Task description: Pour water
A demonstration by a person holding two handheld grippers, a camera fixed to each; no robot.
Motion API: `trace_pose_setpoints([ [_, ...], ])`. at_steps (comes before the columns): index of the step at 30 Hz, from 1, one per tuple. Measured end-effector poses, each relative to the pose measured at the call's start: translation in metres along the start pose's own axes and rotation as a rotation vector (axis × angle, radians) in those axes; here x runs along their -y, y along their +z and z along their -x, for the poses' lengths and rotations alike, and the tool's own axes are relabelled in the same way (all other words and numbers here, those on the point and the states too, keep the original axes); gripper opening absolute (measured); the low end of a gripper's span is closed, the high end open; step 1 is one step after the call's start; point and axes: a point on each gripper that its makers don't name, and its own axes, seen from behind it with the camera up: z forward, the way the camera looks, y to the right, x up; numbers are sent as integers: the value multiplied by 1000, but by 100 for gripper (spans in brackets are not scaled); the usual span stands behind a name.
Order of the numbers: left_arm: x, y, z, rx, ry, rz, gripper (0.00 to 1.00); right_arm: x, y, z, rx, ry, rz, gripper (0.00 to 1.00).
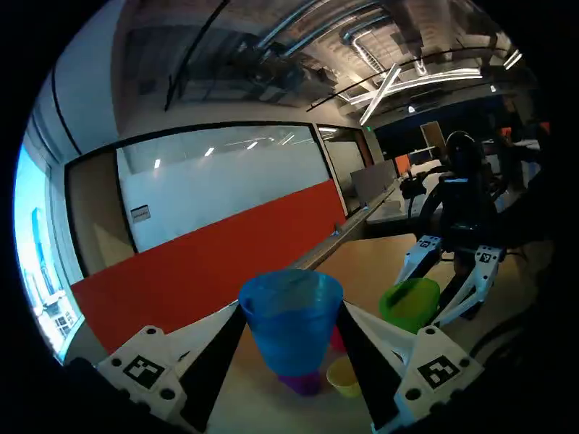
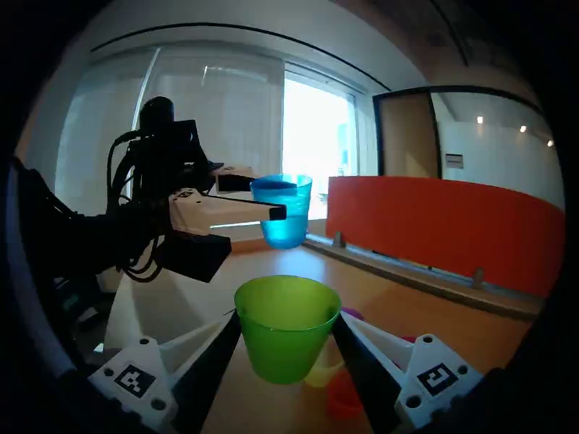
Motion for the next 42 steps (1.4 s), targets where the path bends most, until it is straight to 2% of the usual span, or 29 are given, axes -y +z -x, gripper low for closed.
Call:
trace_pose_setpoints([
  [15, 7, 3, -18, 2, 180, -32, 85, 9, 16, -10, 3, 5, -38, 90],
  [30, 16, 2, -35, 2, 316, -61, 85, 7, 25, -6, 10, 6, -46, 90],
  [42, 13, 0, -39, 15, 422, -68, 85, 7, 35, -7, 14, 10, -56, 90],
])
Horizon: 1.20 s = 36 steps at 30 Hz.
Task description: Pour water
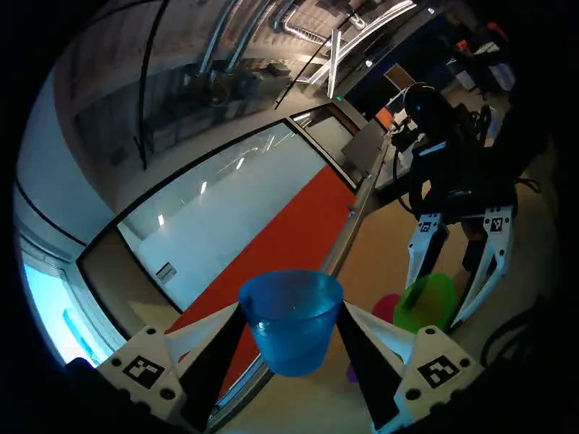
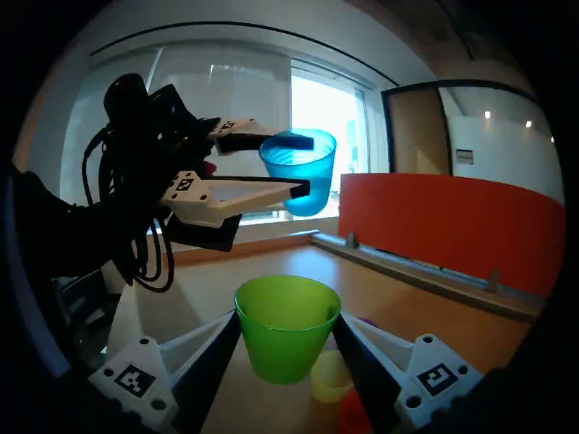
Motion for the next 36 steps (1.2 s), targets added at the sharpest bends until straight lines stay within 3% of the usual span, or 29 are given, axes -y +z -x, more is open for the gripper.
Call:
trace_pose_setpoints([
  [24, -2, 6, -11, -1, 180, -17, 85, 1, 13, -7, 0, -18, -12, 90],
  [36, 3, 8, -16, -5, 221, -32, 85, -2, 13, -8, 3, -25, -11, 90],
])
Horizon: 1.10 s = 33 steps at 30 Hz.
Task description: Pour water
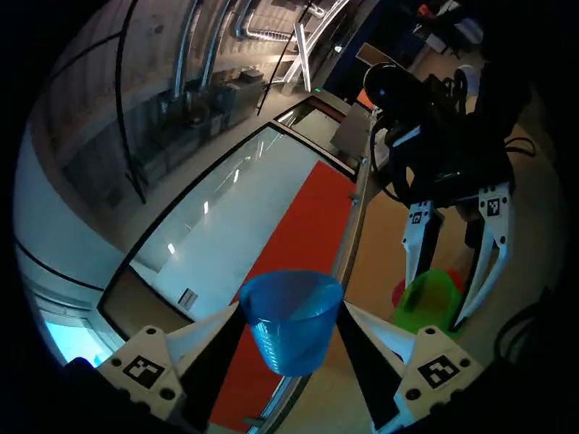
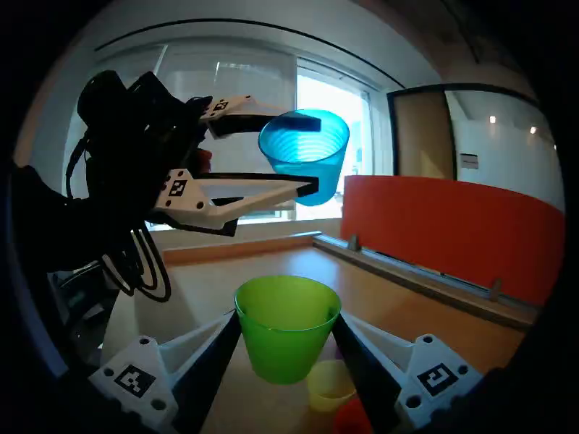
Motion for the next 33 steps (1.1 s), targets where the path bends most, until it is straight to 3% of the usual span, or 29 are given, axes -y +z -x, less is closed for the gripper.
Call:
trace_pose_setpoints([
  [18, 6, 1, -5, -4, 56, -24, 85, -4, 1, -2, -6, -3, 5, 90],
  [33, 3, 4, -10, -12, 94, -24, 85, -4, 1, -6, -15, -8, 4, 90],
])
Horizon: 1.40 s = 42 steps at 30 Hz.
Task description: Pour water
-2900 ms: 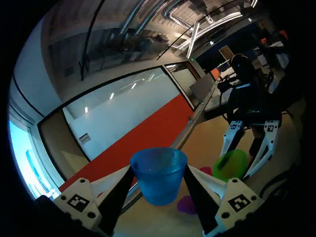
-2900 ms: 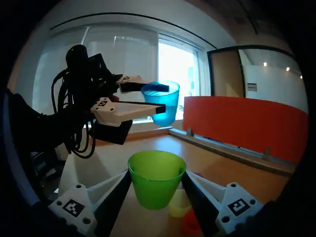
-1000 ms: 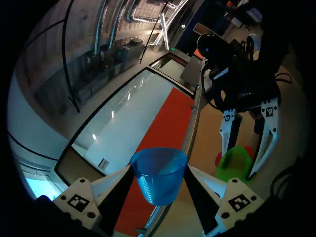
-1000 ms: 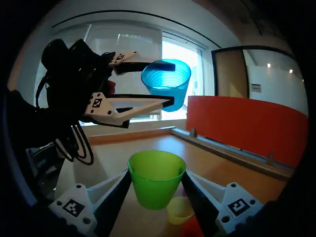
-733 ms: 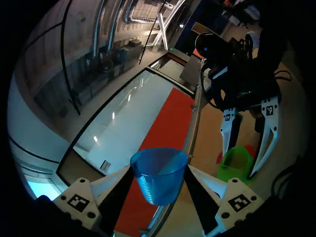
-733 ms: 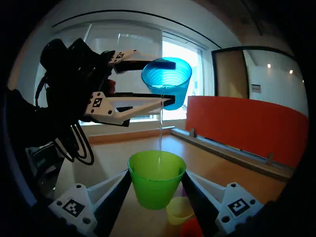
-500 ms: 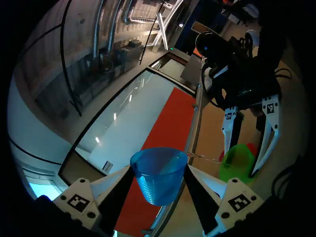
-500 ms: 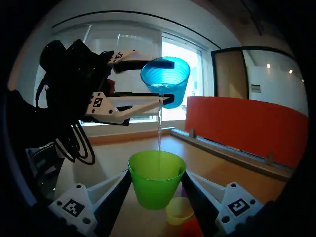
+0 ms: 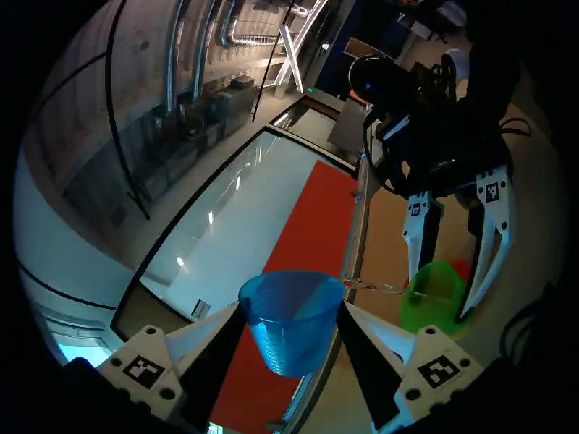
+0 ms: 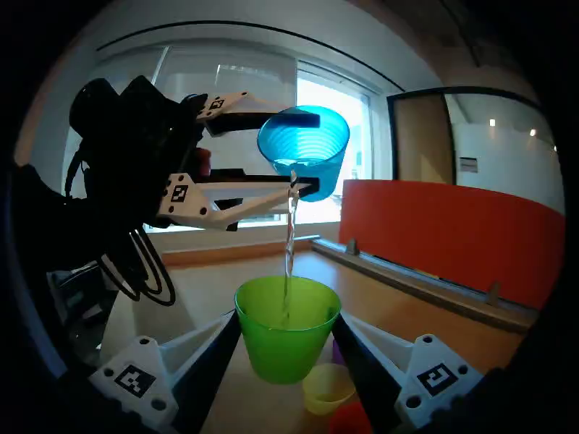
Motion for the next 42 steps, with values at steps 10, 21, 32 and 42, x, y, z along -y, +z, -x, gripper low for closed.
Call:
trace_pose_setpoints([
  [10, 2, 2, -2, -2, 32, -7, 85, -2, 0, 0, -3, -3, 1, 90],
  [21, 4, 2, -4, -3, 62, -13, 85, -3, 0, -2, -8, -9, 2, 90],
  [32, 2, 1, -8, -3, 97, -8, 85, -3, -1, -4, -13, -11, 0, 90],
  [42, 5, 3, -11, -10, 115, -16, 85, -6, -2, -4, -14, -13, 3, 90],
])
